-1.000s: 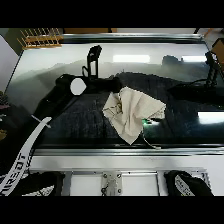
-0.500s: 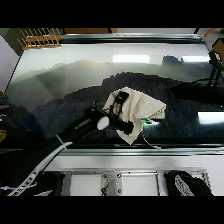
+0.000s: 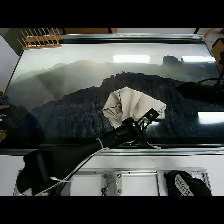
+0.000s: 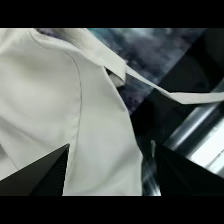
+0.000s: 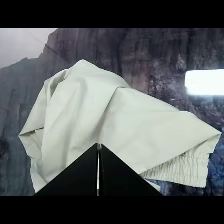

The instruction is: Fold the clothes and pants, and hang the long-sleeved shirts on hangers.

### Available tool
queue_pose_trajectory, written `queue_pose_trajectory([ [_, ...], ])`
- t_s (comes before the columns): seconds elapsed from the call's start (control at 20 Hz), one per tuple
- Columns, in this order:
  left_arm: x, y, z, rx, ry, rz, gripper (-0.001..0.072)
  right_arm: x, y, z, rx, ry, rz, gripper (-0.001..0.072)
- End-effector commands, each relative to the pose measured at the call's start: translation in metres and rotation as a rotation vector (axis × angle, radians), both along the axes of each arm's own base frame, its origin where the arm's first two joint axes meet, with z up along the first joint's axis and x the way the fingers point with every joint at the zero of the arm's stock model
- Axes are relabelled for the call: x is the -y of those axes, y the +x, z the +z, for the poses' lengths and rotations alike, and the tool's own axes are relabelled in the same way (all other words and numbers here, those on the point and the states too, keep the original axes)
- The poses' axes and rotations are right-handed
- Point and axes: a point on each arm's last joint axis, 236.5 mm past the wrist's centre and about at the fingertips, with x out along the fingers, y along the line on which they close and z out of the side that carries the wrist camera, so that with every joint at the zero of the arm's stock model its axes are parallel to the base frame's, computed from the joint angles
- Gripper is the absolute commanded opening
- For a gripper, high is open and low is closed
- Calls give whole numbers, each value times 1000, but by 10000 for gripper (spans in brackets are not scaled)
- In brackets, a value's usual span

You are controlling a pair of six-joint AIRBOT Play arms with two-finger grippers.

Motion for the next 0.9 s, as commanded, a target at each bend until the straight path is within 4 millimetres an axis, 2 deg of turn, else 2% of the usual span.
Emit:
queue_pose_trajectory([
  [0.0,-7,7,-22,13,113,-4,547,1,0,1,0,2,-4,24],
  [0.15,-15,5,-35,-3,156,10,543,1,0,1,-1,2,-4,24],
  [0.25,-31,23,-28,56,211,20,12,3,-1,-2,-7,-10,-4,24],
  [0.35,-51,50,1,116,219,62,3,15,-5,-14,-38,-86,-12,24],
  [0.45,-73,76,38,138,178,142,3,36,-11,-38,-112,-166,-54,24],
  [0.6,-102,105,88,183,107,221,3,67,-24,-95,-295,-235,-142,27],
  [0.7,-117,118,108,204,75,264,4,72,-30,-137,-409,-215,-145,62],
  [0.75,-124,123,115,211,69,277,4,73,-32,-156,-464,-197,-144,308],
  [0.8,-130,127,118,216,72,277,3,75,-33,-175,-521,-185,-138,588],
  [0.85,-136,130,119,217,79,279,3,76,-34,-192,-565,-170,-126,621],
])
